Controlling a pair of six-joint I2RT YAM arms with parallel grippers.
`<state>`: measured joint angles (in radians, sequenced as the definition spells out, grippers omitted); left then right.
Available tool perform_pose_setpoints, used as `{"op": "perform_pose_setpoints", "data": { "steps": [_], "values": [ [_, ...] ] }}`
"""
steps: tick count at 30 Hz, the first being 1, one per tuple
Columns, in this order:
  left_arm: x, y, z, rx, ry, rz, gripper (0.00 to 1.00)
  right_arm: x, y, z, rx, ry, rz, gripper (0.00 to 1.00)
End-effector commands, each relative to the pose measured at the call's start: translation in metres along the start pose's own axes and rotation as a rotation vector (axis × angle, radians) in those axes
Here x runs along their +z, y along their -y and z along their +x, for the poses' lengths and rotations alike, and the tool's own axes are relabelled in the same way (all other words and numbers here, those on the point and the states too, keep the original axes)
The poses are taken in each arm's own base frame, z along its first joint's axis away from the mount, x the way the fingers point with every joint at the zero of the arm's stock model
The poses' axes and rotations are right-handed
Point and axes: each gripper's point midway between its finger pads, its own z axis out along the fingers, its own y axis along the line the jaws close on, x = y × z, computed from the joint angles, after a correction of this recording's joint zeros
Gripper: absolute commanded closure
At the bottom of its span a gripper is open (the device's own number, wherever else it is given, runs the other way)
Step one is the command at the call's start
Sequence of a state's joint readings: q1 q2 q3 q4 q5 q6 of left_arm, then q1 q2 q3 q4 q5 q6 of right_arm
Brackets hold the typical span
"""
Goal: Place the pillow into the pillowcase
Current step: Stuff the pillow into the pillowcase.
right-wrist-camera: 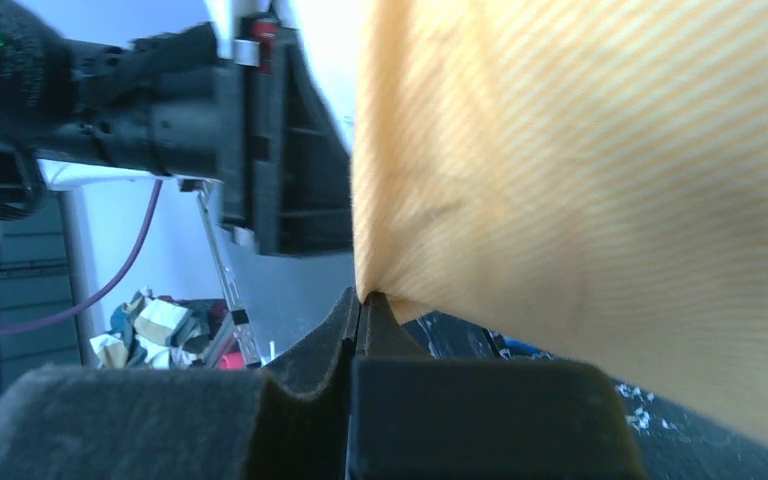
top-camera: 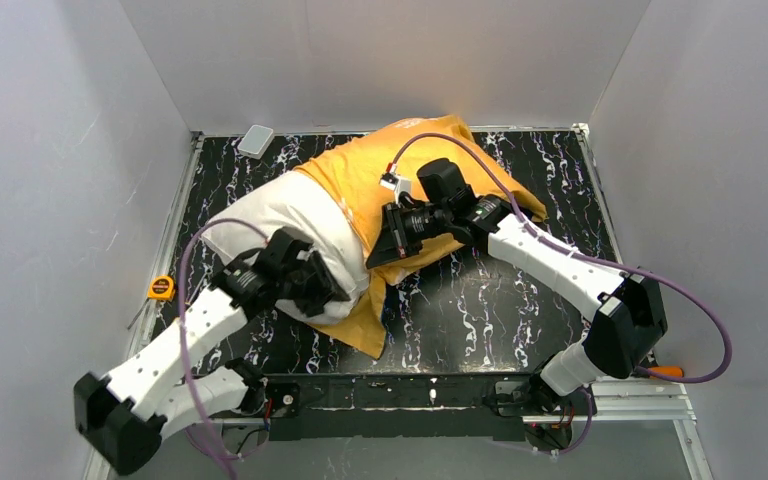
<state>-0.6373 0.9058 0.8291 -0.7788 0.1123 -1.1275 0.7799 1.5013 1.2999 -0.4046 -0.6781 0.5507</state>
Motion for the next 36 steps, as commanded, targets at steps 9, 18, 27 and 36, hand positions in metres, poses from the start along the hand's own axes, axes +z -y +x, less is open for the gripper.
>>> {"op": "perform_pose_setpoints", "data": {
  "steps": [9, 18, 27, 36],
  "values": [
    [-0.02, 0.234, -0.078, 0.228, 0.111, 0.601, 1.0, -0.042, -0.204, -0.016, -0.112, 0.034, -0.743, 0.99],
    [-0.009, 0.177, -0.063, 0.19, 0.097, 0.46, 1.0, -0.014, -0.109, 0.027, -0.115, -0.091, -0.287, 0.99],
    [-0.016, 0.1, -0.032, 0.141, 0.074, 0.349, 1.0, -0.053, -0.029, -0.019, -0.321, 0.035, 0.38, 0.43],
    [-0.038, 0.072, -0.023, 0.202, 0.069, 0.247, 0.98, -0.053, -0.005, -0.09, -0.433, 0.17, 0.621, 0.2]
  ]
}}
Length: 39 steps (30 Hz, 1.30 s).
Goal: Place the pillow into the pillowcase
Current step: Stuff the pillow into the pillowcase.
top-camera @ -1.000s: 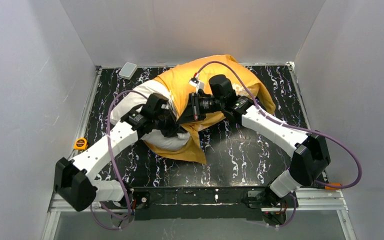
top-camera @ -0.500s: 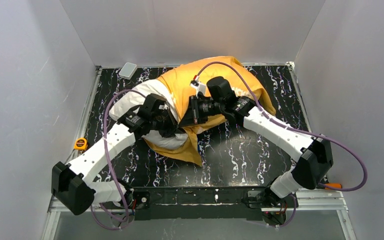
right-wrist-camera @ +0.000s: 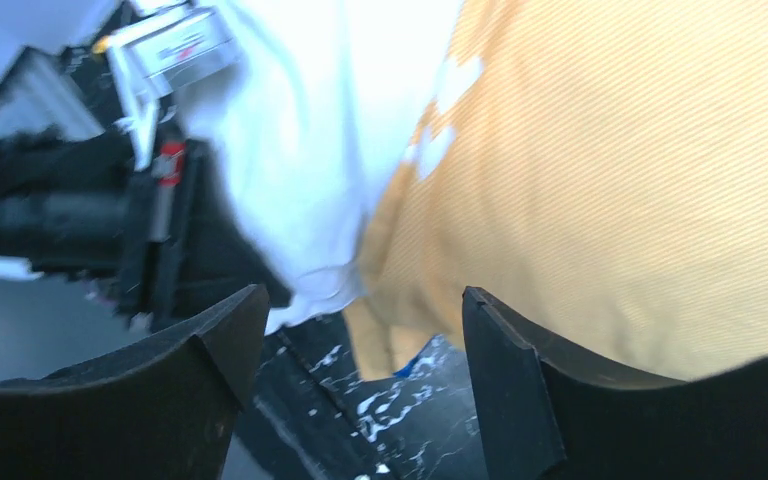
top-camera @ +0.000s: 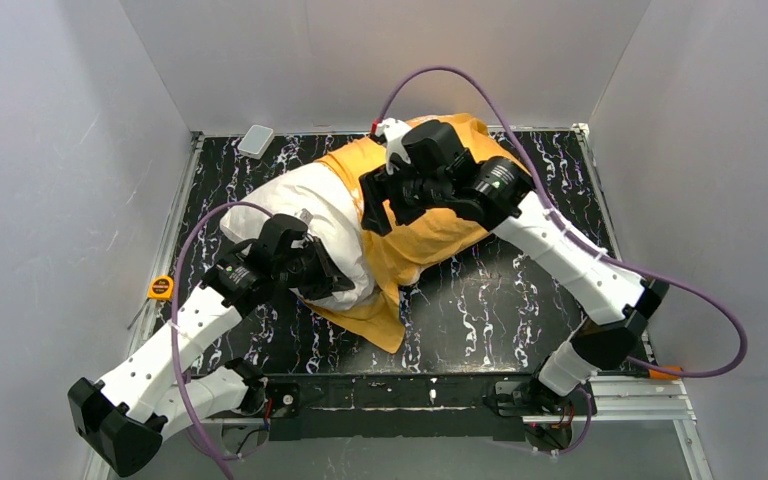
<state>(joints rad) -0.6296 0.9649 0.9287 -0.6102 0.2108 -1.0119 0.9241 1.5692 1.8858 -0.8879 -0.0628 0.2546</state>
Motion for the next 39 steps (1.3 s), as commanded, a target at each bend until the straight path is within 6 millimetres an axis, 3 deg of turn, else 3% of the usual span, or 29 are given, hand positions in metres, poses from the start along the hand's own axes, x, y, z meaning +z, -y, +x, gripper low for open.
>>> {"op": "perform_pose_setpoints", "data": {
  "steps": [1, 7, 8, 9, 10, 11, 12, 13, 15, 18, 22, 24, 27, 29, 30, 31, 34, 36, 39],
  "values": [
    [-0.023, 0.01, -0.01, 0.075, 0.046, 0.012, 0.98, 0.029, 0.03, -0.003, -0.076, -0.036, 0.134, 0.19],
    [-0.027, 0.013, -0.009, 0.078, 0.039, 0.014, 0.98, 0.068, 0.033, 0.0, -0.052, -0.069, 0.134, 0.16],
    [-0.027, 0.013, -0.009, 0.078, 0.036, 0.014, 0.97, 0.073, 0.035, 0.002, -0.05, -0.077, 0.141, 0.21],
    [-0.026, 0.013, -0.008, 0.077, 0.033, 0.013, 0.97, 0.075, 0.035, 0.001, -0.052, -0.077, 0.145, 0.34],
    [-0.027, 0.013, -0.008, 0.078, 0.033, 0.012, 0.95, 0.074, 0.034, -0.004, -0.053, -0.067, 0.143, 0.62],
    [-0.028, 0.011, -0.008, 0.077, 0.036, 0.003, 0.89, 0.073, 0.033, -0.007, -0.053, -0.06, 0.138, 0.79],
    [-0.031, 0.008, -0.009, 0.078, 0.045, -0.018, 0.79, 0.068, 0.031, -0.012, -0.053, -0.045, 0.133, 0.94],
    [-0.036, 0.003, -0.012, 0.08, 0.061, -0.052, 0.65, 0.062, 0.028, -0.019, -0.05, -0.025, 0.132, 0.99],
    [-0.049, -0.012, -0.019, 0.077, 0.106, -0.151, 0.32, 0.051, 0.026, -0.026, -0.051, -0.003, 0.133, 0.99],
    [-0.075, -0.033, -0.032, 0.074, 0.181, -0.295, 0.08, 0.034, 0.021, -0.031, -0.049, 0.013, 0.122, 0.99],
    [-0.099, -0.048, -0.047, 0.037, 0.216, -0.405, 0.02, 0.016, 0.009, -0.034, -0.038, 0.043, 0.064, 0.99],
    [-0.097, -0.054, -0.052, 0.009, 0.203, -0.419, 0.02, 0.009, 0.0, -0.036, -0.027, 0.063, 0.023, 0.99],
    [-0.078, -0.065, -0.06, -0.077, 0.16, -0.392, 0.02, 0.004, 0.0, -0.036, -0.021, 0.07, 0.011, 0.99],
    [-0.059, -0.066, -0.066, -0.121, 0.136, -0.322, 0.04, 0.005, 0.001, -0.033, -0.019, 0.065, 0.002, 0.99],
    [-0.048, -0.064, -0.068, -0.132, 0.126, -0.278, 0.12, 0.006, 0.001, -0.032, -0.018, 0.062, -0.002, 0.99],
    [-0.039, -0.062, -0.071, -0.139, 0.12, -0.244, 0.25, 0.007, 0.002, -0.031, -0.017, 0.06, -0.001, 0.92],
    [-0.025, -0.055, -0.074, -0.156, 0.097, -0.183, 0.7, 0.003, 0.007, -0.034, -0.016, 0.076, 0.031, 0.5],
    [-0.021, -0.051, -0.074, -0.164, 0.086, -0.162, 0.98, -0.002, 0.01, -0.039, -0.021, 0.094, 0.051, 0.33],
    [-0.02, -0.052, -0.07, -0.165, 0.072, -0.155, 1.0, 0.001, 0.01, -0.039, -0.034, 0.084, 0.048, 0.29]
  ]
}}
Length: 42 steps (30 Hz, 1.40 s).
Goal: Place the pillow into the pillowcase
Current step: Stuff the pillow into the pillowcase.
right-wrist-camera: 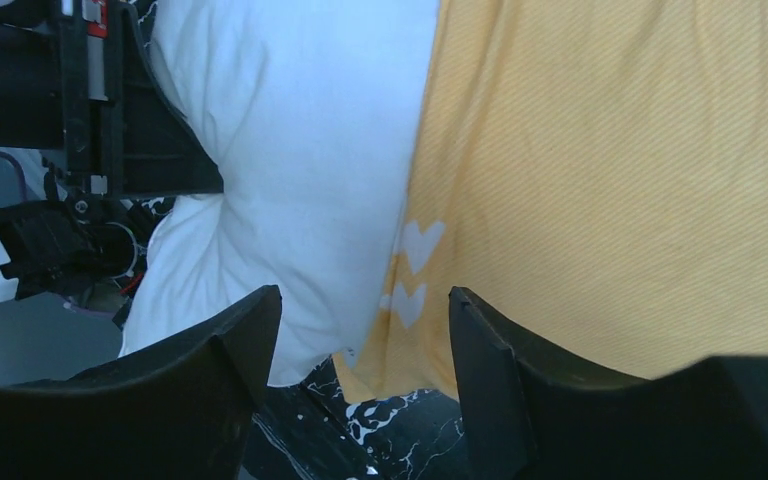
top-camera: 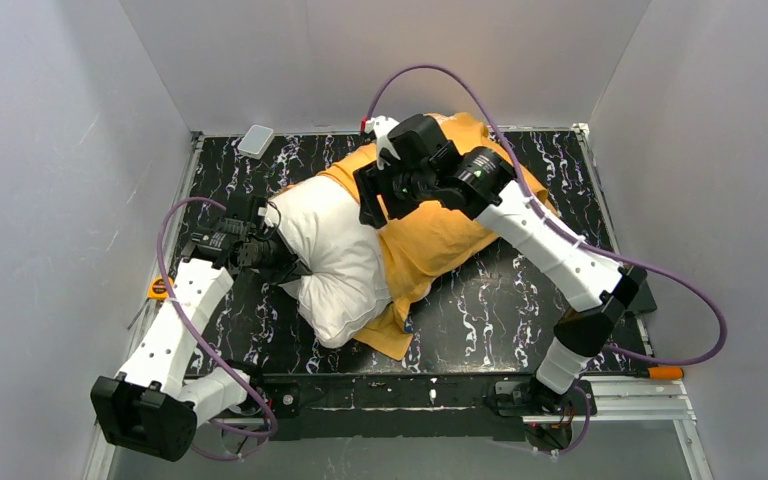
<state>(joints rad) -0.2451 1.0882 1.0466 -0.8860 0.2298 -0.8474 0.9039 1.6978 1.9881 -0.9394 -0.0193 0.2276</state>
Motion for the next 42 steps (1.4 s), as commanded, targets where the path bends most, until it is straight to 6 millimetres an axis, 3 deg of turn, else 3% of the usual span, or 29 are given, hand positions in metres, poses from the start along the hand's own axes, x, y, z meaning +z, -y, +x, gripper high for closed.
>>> {"op": "perform_pose_setpoints", "data": {
  "steps": [1, 5, 9, 12, 14, 16, 17, 19, 20, 22, 26, 30, 33, 39, 42],
  "values": [
    [-0.005, 0.025, -0.002, 0.025, 0.008, 0.139, 1.0, -0.03, -0.012, -0.035, -0.027, 0.136, -0.039, 0.32],
    [-0.007, 0.021, 0.005, 0.008, 0.002, 0.153, 1.0, -0.012, -0.014, -0.033, -0.015, 0.104, -0.057, 0.48],
    [-0.009, 0.018, 0.011, -0.001, 0.003, 0.171, 1.0, 0.008, 0.011, -0.027, -0.004, 0.067, 0.076, 0.47],
    [-0.012, 0.018, 0.014, -0.002, 0.007, 0.186, 1.0, 0.021, 0.029, -0.021, -0.018, 0.039, 0.17, 0.39],
    [-0.014, 0.019, 0.015, 0.0, 0.006, 0.198, 1.0, 0.029, 0.034, -0.016, -0.031, 0.016, 0.186, 0.34],
    [-0.015, 0.02, 0.015, 0.004, 0.007, 0.203, 1.0, 0.036, 0.034, -0.012, -0.036, 0.0, 0.182, 0.35],
    [-0.015, 0.02, 0.015, 0.006, 0.006, 0.204, 1.0, 0.038, 0.033, -0.011, -0.036, -0.003, 0.174, 0.43],
    [-0.016, 0.021, 0.014, 0.008, 0.007, 0.206, 1.0, 0.038, 0.031, -0.013, -0.037, 0.001, 0.166, 0.78],
    [-0.016, 0.022, 0.014, 0.009, 0.004, 0.207, 1.0, 0.035, 0.03, -0.015, -0.04, 0.008, 0.164, 0.9],
    [-0.016, 0.024, 0.014, 0.013, 0.003, 0.209, 1.0, 0.025, 0.026, -0.026, -0.05, 0.037, 0.144, 0.99],
    [-0.015, 0.029, 0.011, 0.017, -0.007, 0.219, 1.0, -0.003, 0.001, -0.053, -0.085, 0.101, 0.023, 0.99],
    [-0.015, 0.044, 0.004, 0.012, 0.0, 0.264, 1.0, -0.035, -0.052, -0.072, -0.104, 0.182, -0.256, 0.99],
    [-0.018, 0.065, -0.01, 0.005, 0.029, 0.313, 1.0, -0.051, -0.091, -0.071, -0.074, 0.194, -0.488, 0.99],
    [-0.033, 0.143, -0.033, 0.047, 0.081, 0.463, 1.0, -0.055, -0.125, -0.049, 0.024, 0.123, -0.745, 0.99],
    [-0.027, 0.188, -0.02, 0.108, 0.057, 0.517, 1.0, -0.065, -0.144, -0.055, 0.08, 0.132, -0.893, 0.99]
  ]
}}
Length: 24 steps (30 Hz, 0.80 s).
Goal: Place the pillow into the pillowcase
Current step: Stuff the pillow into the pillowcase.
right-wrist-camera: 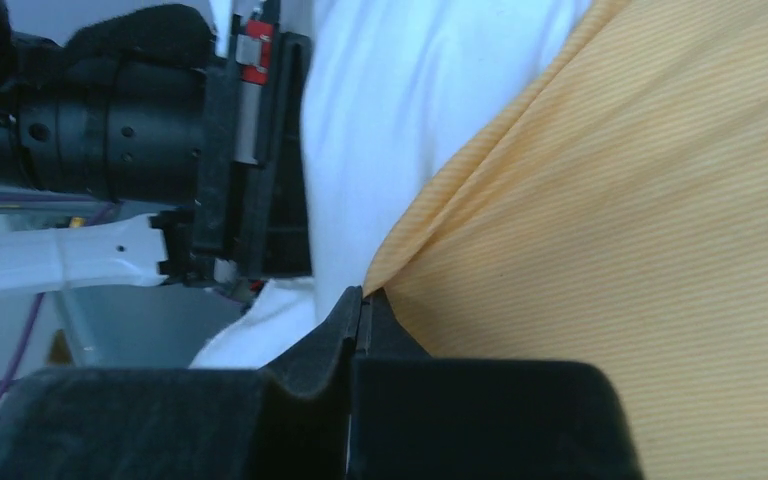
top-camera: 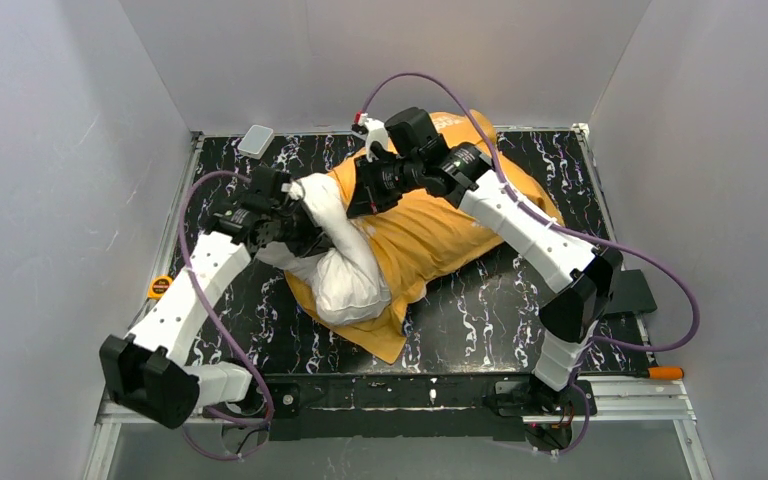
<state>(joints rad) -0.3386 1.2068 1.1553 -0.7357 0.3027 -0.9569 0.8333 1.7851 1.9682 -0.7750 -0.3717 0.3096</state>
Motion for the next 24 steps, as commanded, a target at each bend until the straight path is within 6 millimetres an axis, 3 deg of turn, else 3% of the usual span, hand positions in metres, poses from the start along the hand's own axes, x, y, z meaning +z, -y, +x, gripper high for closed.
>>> {"op": "perform_pose_setpoints", "data": {
  "steps": [1, 3, 6, 11, 14, 18, 20, 22, 24],
  "values": [
    [-0.005, 0.132, -0.007, 0.123, 0.058, 0.359, 1.0, -0.064, -0.151, -0.032, -0.015, 0.127, -0.656, 0.99],
    [0.01, 0.152, 0.007, 0.143, 0.03, 0.375, 1.0, -0.079, -0.171, -0.044, 0.036, 0.186, -0.794, 0.99],
    [0.029, 0.163, 0.025, 0.172, 0.006, 0.363, 1.0, -0.105, -0.192, -0.055, 0.073, 0.222, -0.97, 0.99],
    [0.031, 0.143, 0.03, 0.166, 0.036, 0.325, 1.0, -0.123, -0.196, -0.065, 0.066, 0.241, -0.997, 0.99],
    [0.025, 0.116, 0.029, 0.144, 0.08, 0.261, 1.0, -0.11, -0.177, -0.06, 0.043, 0.242, -0.884, 0.99],
    [0.018, 0.078, 0.036, 0.12, 0.079, 0.175, 1.0, -0.079, -0.123, -0.031, 0.018, 0.171, -0.527, 0.98],
    [0.014, 0.062, 0.042, 0.106, 0.068, 0.138, 1.0, -0.07, -0.086, -0.005, 0.015, 0.1, -0.317, 0.75],
    [0.01, 0.05, 0.047, 0.088, 0.061, 0.124, 1.0, -0.075, -0.059, 0.005, -0.018, 0.101, -0.151, 0.45],
    [0.006, 0.041, 0.051, 0.074, 0.062, 0.123, 1.0, -0.089, -0.039, 0.01, -0.053, 0.123, -0.014, 0.26]
  ]
}}
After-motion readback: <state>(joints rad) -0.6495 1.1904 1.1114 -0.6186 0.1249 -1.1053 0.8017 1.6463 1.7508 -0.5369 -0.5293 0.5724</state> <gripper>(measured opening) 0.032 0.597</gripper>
